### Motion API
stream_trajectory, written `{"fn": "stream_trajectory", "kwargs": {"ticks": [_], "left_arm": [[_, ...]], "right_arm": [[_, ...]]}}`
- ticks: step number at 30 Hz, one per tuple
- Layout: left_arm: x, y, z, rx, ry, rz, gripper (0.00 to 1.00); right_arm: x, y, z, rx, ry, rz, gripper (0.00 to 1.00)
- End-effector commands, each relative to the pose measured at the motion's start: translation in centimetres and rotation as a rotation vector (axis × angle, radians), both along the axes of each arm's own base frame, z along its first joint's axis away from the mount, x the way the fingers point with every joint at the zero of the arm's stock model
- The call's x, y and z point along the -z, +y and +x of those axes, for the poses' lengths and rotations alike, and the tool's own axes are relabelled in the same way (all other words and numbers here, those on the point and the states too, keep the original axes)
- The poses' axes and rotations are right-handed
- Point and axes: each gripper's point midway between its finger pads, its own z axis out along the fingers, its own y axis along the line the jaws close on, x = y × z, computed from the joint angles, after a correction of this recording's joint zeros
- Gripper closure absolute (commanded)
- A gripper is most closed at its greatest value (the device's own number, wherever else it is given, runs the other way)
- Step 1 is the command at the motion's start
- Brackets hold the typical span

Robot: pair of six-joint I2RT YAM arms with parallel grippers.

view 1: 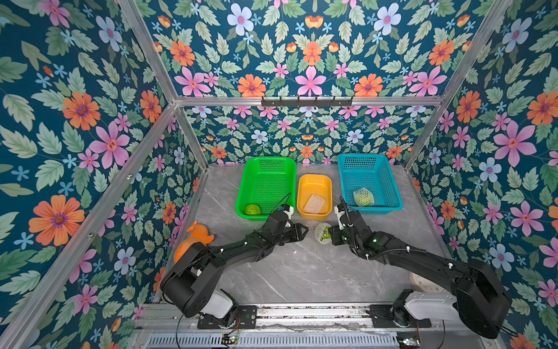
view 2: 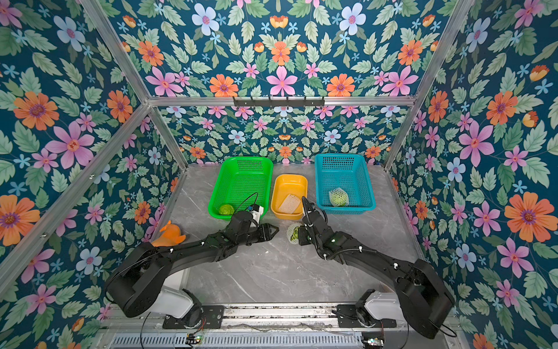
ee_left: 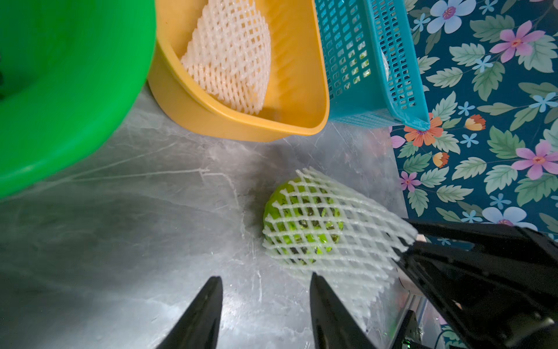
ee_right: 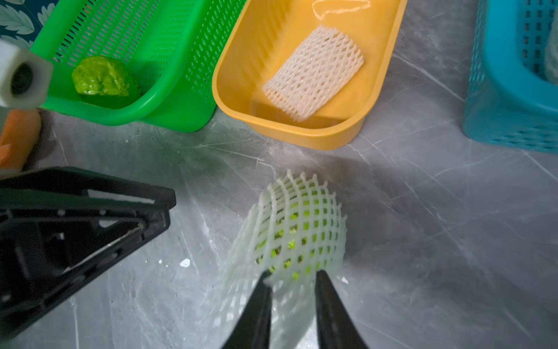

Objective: Sleeve custard apples in foam nets
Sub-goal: Put on the foam net on the custard apple.

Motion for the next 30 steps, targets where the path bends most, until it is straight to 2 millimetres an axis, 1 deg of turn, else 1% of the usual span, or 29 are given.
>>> {"fn": "stream_trajectory", "kwargs": {"ticks": [1,5,11,12,14,17,20,21,24,27,30], "left_arm": [[-0.4,0.2,0.3,-0.02,-0.017,-0.005,0.48],[-0.2,0.5,0.3,-0.031,-0.018,0.006,0.48],[-0.1,0.5,0.3,-0.028,-0.019,0.01,0.48],[-0.1,0.4,0.3,-0.025,-0.018,0.009,0.46],[-0.1,0.3,0.5,-0.026,-0.019,0.009,0.37],[0.0,0.0,0.8,-0.027,-0.014,0.004,0.29],[0.2,-0.3,0.9,-0.029,-0.003,-0.005,0.29],[0.2,-0.4,1.0,-0.03,-0.001,-0.011,0.29],[0.2,-0.6,1.2,-0.031,-0.001,-0.015,0.29],[0.0,-0.7,1.3,-0.029,-0.005,-0.015,0.28],[0.0,-0.8,1.5,-0.026,-0.005,-0.011,0.29]], "right_arm": [[-1.0,0.6,1.8,0.016,-0.042,0.018,0.87],[0.1,1.0,2.7,0.009,0.009,-0.018,0.91],[2.3,1.2,2.7,-0.01,0.092,-0.061,0.91],[2.4,1.4,2.7,-0.018,0.1,-0.061,0.91],[2.6,1.7,2.6,-0.034,0.116,-0.057,0.91],[1.9,1.8,2.4,-0.039,0.112,-0.045,0.84],[0.9,1.5,2.1,-0.037,0.102,-0.039,0.74],[0.6,1.3,1.8,-0.04,0.103,-0.04,0.69],[0.2,0.9,1.2,-0.047,0.111,-0.052,0.5],[0.3,0.3,0.6,-0.048,0.129,-0.07,0.44],[-0.1,0.1,0.2,-0.048,0.124,-0.061,0.45]]}}
